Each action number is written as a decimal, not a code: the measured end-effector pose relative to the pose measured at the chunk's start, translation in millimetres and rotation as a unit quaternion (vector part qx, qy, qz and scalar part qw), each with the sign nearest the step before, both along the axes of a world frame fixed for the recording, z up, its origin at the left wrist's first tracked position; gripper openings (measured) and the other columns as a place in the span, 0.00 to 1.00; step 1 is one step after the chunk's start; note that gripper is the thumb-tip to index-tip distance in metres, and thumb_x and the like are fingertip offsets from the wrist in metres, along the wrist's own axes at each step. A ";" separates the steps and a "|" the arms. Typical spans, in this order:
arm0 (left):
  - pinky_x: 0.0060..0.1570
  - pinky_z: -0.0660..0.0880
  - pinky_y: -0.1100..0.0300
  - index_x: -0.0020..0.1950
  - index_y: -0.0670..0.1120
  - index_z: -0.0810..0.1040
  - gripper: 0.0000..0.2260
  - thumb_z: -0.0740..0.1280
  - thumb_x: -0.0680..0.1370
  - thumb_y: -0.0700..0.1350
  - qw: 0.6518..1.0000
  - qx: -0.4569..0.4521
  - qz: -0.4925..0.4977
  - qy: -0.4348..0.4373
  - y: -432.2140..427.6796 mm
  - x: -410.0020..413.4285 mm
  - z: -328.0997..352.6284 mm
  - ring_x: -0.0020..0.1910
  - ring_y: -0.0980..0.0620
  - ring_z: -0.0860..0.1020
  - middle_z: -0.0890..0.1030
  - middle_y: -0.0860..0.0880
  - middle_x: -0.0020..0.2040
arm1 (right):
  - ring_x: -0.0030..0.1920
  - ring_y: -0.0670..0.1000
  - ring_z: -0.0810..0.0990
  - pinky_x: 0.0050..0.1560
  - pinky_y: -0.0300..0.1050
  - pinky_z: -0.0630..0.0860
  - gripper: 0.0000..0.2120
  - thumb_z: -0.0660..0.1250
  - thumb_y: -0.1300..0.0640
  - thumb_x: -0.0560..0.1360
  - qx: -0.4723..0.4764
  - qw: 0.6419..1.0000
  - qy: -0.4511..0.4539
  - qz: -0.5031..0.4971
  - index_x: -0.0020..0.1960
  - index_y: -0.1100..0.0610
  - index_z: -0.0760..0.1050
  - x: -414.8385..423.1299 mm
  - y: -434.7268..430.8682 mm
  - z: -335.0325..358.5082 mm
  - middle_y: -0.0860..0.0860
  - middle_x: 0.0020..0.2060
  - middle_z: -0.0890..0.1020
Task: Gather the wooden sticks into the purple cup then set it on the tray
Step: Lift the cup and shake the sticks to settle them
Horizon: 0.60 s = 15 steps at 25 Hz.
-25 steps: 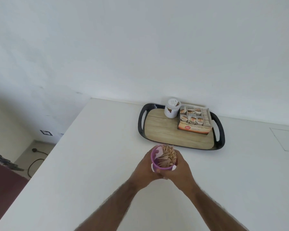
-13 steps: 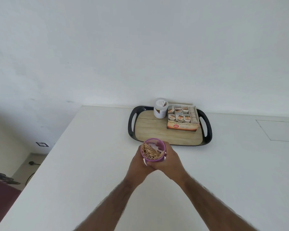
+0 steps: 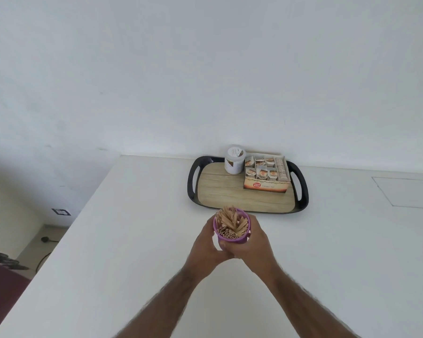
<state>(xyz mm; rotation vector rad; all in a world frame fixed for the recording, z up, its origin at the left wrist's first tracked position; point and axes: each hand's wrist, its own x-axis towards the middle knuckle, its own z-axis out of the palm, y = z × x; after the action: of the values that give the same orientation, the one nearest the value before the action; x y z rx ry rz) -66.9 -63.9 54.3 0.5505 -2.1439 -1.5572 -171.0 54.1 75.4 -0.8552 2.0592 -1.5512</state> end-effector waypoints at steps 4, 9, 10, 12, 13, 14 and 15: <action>0.52 0.81 0.58 0.69 0.58 0.75 0.34 0.83 0.67 0.42 0.998 0.051 0.006 0.036 4.0 -3.5 1.2 0.63 0.48 0.81 0.82 0.51 0.63 | 0.61 0.46 0.81 0.59 0.42 0.80 0.42 0.87 0.54 0.58 -0.015 0.998 -0.014 0.065 0.68 0.46 0.73 -7.0 2.3 7.7 0.44 0.59 0.83; 0.63 0.74 0.61 0.75 0.63 0.66 0.44 0.85 0.64 0.53 0.999 0.034 -0.022 0.006 1.6 -7.6 10.0 0.69 0.56 0.74 0.77 0.60 0.69 | 0.58 0.47 0.83 0.56 0.47 0.82 0.38 0.86 0.55 0.59 -0.020 0.998 -0.008 0.051 0.65 0.45 0.75 -25.7 2.9 20.6 0.45 0.56 0.85; 0.62 0.75 0.60 0.75 0.62 0.66 0.45 0.85 0.63 0.54 0.999 0.029 -0.020 0.004 2.1 -7.3 8.3 0.70 0.55 0.74 0.76 0.60 0.70 | 0.57 0.47 0.83 0.54 0.44 0.82 0.38 0.86 0.53 0.59 -0.015 0.999 -0.002 0.052 0.65 0.44 0.75 -25.2 3.0 19.7 0.44 0.55 0.85; 0.58 0.77 0.62 0.74 0.63 0.67 0.45 0.86 0.62 0.53 0.999 0.033 -0.029 -0.003 3.4 -5.4 3.2 0.68 0.53 0.76 0.78 0.60 0.68 | 0.57 0.44 0.82 0.50 0.38 0.81 0.39 0.86 0.50 0.57 -0.003 0.999 0.007 0.052 0.64 0.42 0.75 -22.2 6.1 14.3 0.39 0.55 0.83; 0.58 0.77 0.64 0.74 0.65 0.66 0.45 0.86 0.62 0.54 0.999 0.033 -0.034 -0.011 5.4 -3.7 1.5 0.68 0.56 0.76 0.77 0.61 0.68 | 0.58 0.42 0.81 0.50 0.37 0.81 0.39 0.86 0.49 0.57 -0.005 0.999 0.003 0.044 0.64 0.41 0.75 -21.3 8.7 10.7 0.37 0.55 0.83; 0.56 0.77 0.66 0.73 0.68 0.66 0.45 0.86 0.62 0.54 0.999 0.035 -0.037 -0.015 8.0 -2.8 1.1 0.67 0.59 0.76 0.77 0.63 0.67 | 0.58 0.41 0.81 0.49 0.37 0.81 0.39 0.87 0.48 0.57 -0.007 0.999 -0.003 0.040 0.63 0.39 0.74 -20.6 10.7 8.0 0.37 0.55 0.83; 0.54 0.78 0.67 0.71 0.70 0.67 0.43 0.86 0.63 0.52 0.998 0.041 -0.038 -0.012 10.4 -2.1 1.1 0.65 0.60 0.76 0.78 0.64 0.66 | 0.57 0.41 0.81 0.49 0.37 0.81 0.39 0.87 0.47 0.56 -0.006 0.999 -0.012 0.043 0.63 0.37 0.74 -18.1 11.9 5.5 0.37 0.56 0.83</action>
<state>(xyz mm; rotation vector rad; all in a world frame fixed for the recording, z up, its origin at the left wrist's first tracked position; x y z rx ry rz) -68.9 -53.5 55.4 0.5234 -2.1488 -1.6947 -189.1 66.0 80.9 -0.9132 1.9720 -1.5228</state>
